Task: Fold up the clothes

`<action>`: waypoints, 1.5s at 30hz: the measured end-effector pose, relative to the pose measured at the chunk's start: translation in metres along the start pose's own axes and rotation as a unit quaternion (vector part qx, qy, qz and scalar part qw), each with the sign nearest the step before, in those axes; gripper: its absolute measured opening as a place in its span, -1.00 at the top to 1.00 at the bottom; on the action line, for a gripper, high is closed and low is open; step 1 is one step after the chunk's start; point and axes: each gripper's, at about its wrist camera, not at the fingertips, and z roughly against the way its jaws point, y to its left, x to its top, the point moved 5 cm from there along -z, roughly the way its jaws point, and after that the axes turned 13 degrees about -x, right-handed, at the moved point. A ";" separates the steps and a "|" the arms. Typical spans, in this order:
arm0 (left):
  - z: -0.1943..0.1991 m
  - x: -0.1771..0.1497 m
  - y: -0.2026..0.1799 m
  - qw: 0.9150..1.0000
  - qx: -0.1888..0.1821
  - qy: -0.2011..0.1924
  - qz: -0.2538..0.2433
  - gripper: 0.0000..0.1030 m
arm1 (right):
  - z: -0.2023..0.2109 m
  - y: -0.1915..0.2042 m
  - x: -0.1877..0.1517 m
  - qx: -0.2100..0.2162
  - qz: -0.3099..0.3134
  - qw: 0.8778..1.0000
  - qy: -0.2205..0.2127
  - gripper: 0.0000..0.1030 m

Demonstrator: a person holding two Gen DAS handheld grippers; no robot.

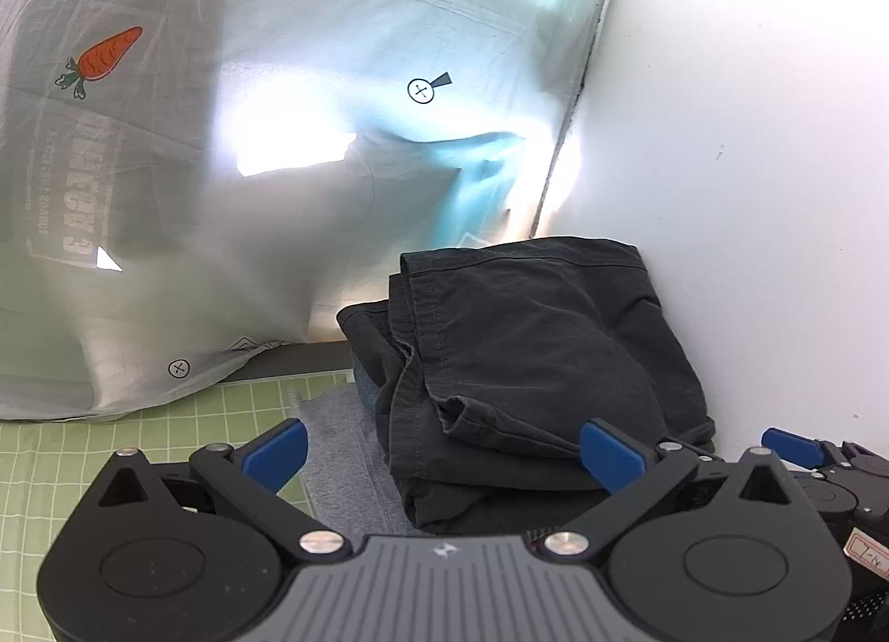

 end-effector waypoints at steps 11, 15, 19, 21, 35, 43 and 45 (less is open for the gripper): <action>0.064 -0.034 -0.020 0.996 0.034 0.013 -0.084 -1.00 | 0.094 0.003 -0.056 -0.018 -0.053 0.997 0.046 -0.99; 0.081 -0.052 -0.012 0.995 0.033 0.038 -0.088 -1.00 | 0.120 0.007 -0.082 -0.029 -0.057 0.996 0.062 -0.99; 0.097 -0.073 0.000 0.994 0.037 0.059 -0.085 -1.00 | 0.139 0.011 -0.105 -0.023 -0.081 0.993 0.087 -0.99; 0.103 -0.085 0.003 0.993 0.034 0.073 -0.081 -1.00 | 0.149 0.014 -0.115 -0.023 -0.087 0.991 0.096 -0.99; 0.112 -0.132 -0.009 0.986 0.019 0.125 -0.105 -1.00 | 0.181 0.028 -0.153 -0.029 -0.049 0.990 0.125 -0.99; 0.111 -0.132 -0.013 0.985 0.018 0.129 -0.112 -1.00 | 0.180 0.028 -0.153 -0.026 -0.051 0.990 0.125 -0.99; 0.110 -0.132 -0.013 0.985 0.016 0.130 -0.113 -1.00 | 0.180 0.028 -0.153 -0.027 -0.051 0.990 0.125 -0.99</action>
